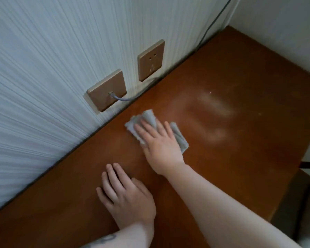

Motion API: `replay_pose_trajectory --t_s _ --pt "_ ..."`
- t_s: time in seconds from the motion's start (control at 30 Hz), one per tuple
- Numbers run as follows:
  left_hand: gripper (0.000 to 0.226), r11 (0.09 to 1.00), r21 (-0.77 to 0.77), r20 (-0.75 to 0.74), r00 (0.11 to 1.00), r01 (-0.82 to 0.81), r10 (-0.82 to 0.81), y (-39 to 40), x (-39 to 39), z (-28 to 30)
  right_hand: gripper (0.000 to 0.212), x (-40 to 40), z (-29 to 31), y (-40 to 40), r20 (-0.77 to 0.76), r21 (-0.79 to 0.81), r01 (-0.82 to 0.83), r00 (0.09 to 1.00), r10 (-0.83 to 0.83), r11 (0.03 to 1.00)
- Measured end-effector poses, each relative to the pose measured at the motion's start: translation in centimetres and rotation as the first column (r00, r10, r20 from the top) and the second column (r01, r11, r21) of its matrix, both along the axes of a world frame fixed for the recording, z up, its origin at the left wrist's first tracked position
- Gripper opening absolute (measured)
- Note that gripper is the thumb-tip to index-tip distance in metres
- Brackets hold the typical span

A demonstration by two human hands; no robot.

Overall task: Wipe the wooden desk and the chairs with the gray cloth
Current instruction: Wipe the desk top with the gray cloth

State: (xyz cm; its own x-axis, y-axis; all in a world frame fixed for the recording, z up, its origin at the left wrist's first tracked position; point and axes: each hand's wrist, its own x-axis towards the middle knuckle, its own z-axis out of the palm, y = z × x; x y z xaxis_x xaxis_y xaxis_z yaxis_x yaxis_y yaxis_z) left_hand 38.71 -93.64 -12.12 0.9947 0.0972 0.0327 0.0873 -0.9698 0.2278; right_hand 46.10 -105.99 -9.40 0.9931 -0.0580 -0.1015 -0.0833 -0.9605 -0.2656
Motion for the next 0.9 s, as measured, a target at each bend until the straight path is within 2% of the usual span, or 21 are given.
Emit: replay_pose_trajectory --t_s 0.07,0.13,0.2,0.27,0.33,0.37,0.4,0.43,0.47,0.5,0.53,0.57,0.63,0.7,0.73,0.77,0.8,0.83,0.87,0.9 --pt "0.055 1.000 -0.026 -0.010 1.000 -0.010 0.010 0.0 0.1 0.2 0.059 -1.8 -0.3 -1.8 0.029 -0.024 0.355 0.935 -0.354 0.935" --pt "0.055 0.999 -0.031 -0.019 1.000 -0.008 0.008 0.1 0.2 0.2 0.060 -4.7 -0.6 -0.9 0.063 -0.047 0.470 0.882 -0.467 0.882" --pt "0.054 1.000 -0.021 -0.004 1.000 0.001 -0.001 0.2 0.3 0.0 0.059 -6.7 -0.2 1.4 0.063 -0.024 0.391 0.919 -0.389 0.920" --pt "0.052 1.000 -0.014 0.011 1.000 0.007 -0.007 0.3 0.3 -0.2 0.058 -7.0 0.0 3.0 0.004 0.036 0.126 0.992 -0.126 0.991" --pt "0.052 0.999 -0.033 -0.002 1.000 0.004 -0.004 0.3 0.2 -0.1 0.057 -6.1 0.0 2.1 -0.006 0.014 -0.113 0.994 0.113 0.994" --pt "0.053 0.999 -0.048 -0.011 1.000 -0.007 0.006 0.3 0.2 0.0 0.056 -5.7 -0.1 0.7 0.008 -0.004 -0.104 0.995 0.104 0.995" --pt "0.054 0.998 -0.061 -0.025 1.000 -0.015 0.014 0.2 0.2 0.2 0.056 -5.9 -0.2 -0.8 0.005 -0.016 0.015 1.000 -0.015 1.000" --pt "0.055 0.998 -0.068 -0.045 0.999 -0.016 0.013 0.2 0.2 0.5 0.056 -6.8 -0.4 -2.4 0.004 -0.023 0.222 0.975 -0.222 0.975" --pt "0.056 0.997 -0.074 -0.060 0.998 -0.012 0.008 0.2 0.2 0.7 0.056 -8.4 -0.7 -3.5 0.013 -0.034 0.432 0.902 -0.432 0.901" --pt "0.055 0.996 -0.085 -0.067 0.998 -0.008 0.003 0.3 0.1 0.8 0.057 -10.4 -0.6 -3.9 0.021 -0.052 0.576 0.817 -0.576 0.816" --pt "0.052 0.995 -0.098 -0.075 0.997 -0.002 -0.005 0.5 0.1 0.9 0.057 -12.1 -0.5 -3.4 0.037 -0.077 0.645 0.764 -0.644 0.761" --pt "0.050 0.994 -0.112 -0.087 0.996 0.016 -0.026 0.7 0.0 1.2 0.058 -13.7 -0.3 -2.4 0.035 -0.091 0.650 0.759 -0.650 0.754" --pt "0.047 0.982 -0.158 -0.079 0.990 0.106 -0.120 0.4 -0.5 1.7 0.062 -15.6 0.0 -0.2 0.010 -0.031 0.506 0.862 -0.506 0.862" --pt "0.046 0.954 -0.229 -0.039 0.977 0.196 -0.210 -1.3 -1.3 2.3 0.064 -15.9 0.5 -0.3 -0.057 0.015 0.162 0.985 -0.161 0.987" --pt "0.047 0.934 -0.255 -0.015 0.965 0.251 -0.264 -2.7 -1.8 2.5 0.064 -15.5 0.9 -1.8 -0.049 0.023 0.046 0.998 -0.045 0.999" --pt "0.047 0.911 -0.269 0.004 0.946 0.313 -0.324 -4.5 -2.4 2.7 0.064 -15.5 1.2 -3.7 -0.049 0.030 0.058 0.997 -0.057 0.998" --pt "0.048 0.887 -0.280 0.011 0.925 0.367 -0.380 -6.4 -3.1 3.0 0.063 -15.8 1.0 -5.6 -0.054 0.013 0.185 0.981 -0.184 0.983" --pt "0.049 0.864 -0.294 0.002 0.904 0.408 -0.427 -8.3 -3.8 3.2 0.061 -16.5 0.7 -7.6 -0.043 -0.021 0.392 0.919 -0.393 0.920" --pt "0.049 0.848 -0.306 -0.017 0.889 0.432 -0.459 -10.0 -4.4 3.2 0.060 -17.6 0.4 -9.3 -0.027 -0.050 0.591 0.805 -0.593 0.805" --pt "0.048 0.843 -0.307 -0.038 0.880 0.441 -0.474 -11.4 -5.0 3.1 0.060 -18.9 0.3 -10.3 -0.014 -0.069 0.719 0.692 -0.721 0.692"
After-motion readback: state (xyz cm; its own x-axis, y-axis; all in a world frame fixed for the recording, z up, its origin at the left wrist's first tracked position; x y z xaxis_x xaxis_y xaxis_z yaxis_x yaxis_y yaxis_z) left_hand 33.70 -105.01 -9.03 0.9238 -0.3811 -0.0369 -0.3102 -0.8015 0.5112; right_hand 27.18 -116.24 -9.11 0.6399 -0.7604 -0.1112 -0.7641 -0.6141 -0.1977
